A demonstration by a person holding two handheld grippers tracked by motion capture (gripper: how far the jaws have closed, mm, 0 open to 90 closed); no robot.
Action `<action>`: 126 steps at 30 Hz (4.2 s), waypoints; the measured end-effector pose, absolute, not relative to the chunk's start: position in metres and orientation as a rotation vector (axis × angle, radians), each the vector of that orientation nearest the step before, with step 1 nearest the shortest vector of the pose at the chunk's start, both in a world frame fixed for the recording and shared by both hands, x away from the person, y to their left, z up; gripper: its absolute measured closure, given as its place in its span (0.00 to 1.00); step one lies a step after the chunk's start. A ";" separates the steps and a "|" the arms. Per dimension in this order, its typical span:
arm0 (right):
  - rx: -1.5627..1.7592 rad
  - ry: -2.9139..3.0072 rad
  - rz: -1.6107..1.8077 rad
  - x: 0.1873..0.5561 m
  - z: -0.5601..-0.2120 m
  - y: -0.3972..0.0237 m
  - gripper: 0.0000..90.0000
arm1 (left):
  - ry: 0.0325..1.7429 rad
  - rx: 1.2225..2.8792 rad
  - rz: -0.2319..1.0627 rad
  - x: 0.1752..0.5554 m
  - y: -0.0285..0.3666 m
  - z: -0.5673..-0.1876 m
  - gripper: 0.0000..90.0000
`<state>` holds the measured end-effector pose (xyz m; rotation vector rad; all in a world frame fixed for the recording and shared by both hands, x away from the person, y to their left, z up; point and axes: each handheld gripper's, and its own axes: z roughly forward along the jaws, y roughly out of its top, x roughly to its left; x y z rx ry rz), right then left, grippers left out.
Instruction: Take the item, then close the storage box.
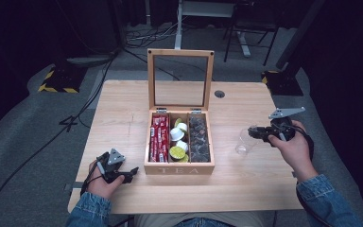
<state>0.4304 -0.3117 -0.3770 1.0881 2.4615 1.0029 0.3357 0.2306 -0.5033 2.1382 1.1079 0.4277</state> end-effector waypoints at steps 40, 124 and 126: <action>1.027 2.397 1.144 0.434 -0.378 -0.297 0.44 | 1.114 2.131 0.422 0.336 0.230 -0.504 0.26; 1.020 2.162 1.381 0.627 -0.307 -0.163 0.60 | 1.141 2.140 0.426 0.341 0.234 -0.504 0.16; 1.023 2.159 1.376 0.627 -0.306 -0.164 0.62 | 1.141 2.140 0.426 0.341 0.234 -0.504 0.16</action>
